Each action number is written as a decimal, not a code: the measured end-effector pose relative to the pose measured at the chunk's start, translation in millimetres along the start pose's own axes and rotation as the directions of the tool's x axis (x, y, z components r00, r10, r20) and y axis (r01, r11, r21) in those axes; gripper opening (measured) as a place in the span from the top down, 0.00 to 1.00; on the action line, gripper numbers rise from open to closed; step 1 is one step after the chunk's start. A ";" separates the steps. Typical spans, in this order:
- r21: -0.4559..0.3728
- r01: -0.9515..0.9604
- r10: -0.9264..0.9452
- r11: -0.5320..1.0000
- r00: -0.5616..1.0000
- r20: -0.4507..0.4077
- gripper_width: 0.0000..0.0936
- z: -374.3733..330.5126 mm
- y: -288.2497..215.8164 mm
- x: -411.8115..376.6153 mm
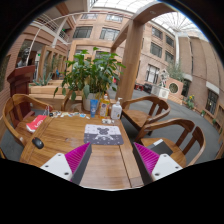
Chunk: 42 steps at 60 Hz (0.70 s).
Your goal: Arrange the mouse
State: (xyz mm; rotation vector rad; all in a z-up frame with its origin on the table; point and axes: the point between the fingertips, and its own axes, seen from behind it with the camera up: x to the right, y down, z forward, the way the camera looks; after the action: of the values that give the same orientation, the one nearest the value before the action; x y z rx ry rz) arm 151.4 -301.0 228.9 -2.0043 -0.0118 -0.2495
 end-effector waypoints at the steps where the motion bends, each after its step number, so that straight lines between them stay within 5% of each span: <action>1: -0.007 0.001 -0.001 1.000 1.000 -0.001 0.09 0.0 2.4 0.1; 16: -0.112 0.049 -0.044 0.992 0.998 0.051 0.10 29.4 92.5 -31.2; 29: -0.190 0.094 -0.033 0.977 0.953 0.301 0.09 25.2 165.0 -158.1; 42: -0.122 0.127 -0.053 0.984 0.873 0.485 0.10 51.4 150.1 -304.5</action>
State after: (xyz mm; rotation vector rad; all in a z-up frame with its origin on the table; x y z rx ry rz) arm -119.7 -288.8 18.5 -2.1726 -0.4158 0.2035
